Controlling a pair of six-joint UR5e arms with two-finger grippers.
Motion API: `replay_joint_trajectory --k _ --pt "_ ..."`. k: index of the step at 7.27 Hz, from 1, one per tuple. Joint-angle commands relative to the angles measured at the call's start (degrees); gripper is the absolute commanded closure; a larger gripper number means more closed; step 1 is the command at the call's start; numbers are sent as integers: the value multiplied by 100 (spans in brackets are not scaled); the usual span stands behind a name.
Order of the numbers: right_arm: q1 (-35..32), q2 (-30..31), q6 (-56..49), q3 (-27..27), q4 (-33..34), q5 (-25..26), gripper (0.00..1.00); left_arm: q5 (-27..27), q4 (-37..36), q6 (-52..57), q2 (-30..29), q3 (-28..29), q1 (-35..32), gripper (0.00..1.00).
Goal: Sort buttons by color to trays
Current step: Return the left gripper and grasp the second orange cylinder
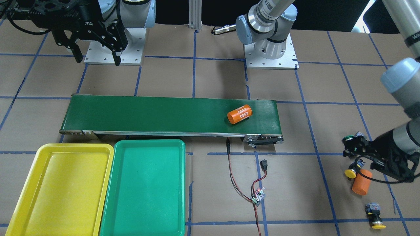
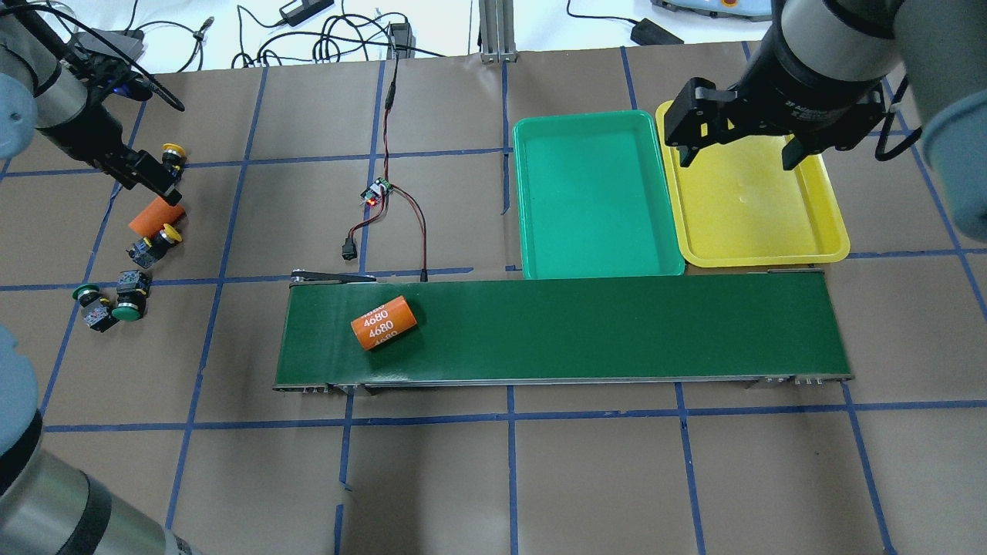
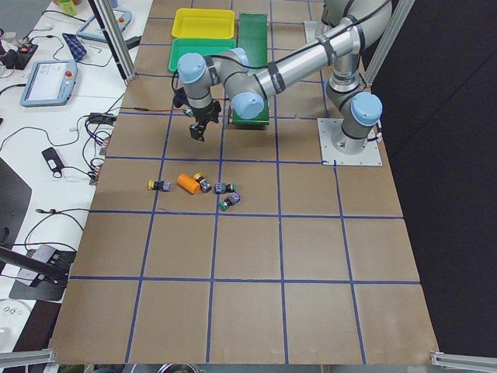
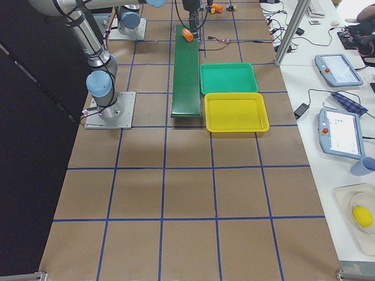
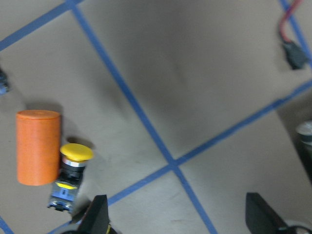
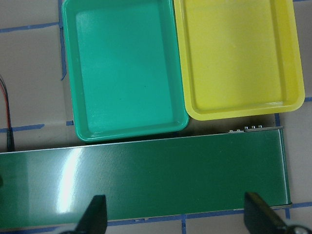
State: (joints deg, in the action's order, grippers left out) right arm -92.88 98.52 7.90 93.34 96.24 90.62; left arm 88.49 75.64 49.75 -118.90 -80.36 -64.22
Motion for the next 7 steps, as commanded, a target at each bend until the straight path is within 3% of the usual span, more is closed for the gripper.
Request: replay_joint_trajectory --k 1,5,7 --pt "-2 0 -8 0 0 0 0 159 -14 -114 -929 818 59 0" --pt "15 0 1 0 -8 0 0 336 -384 -561 -1310 513 279 0" --pt "15 0 1 0 -17 0 0 344 -671 -564 -1328 407 287 22"
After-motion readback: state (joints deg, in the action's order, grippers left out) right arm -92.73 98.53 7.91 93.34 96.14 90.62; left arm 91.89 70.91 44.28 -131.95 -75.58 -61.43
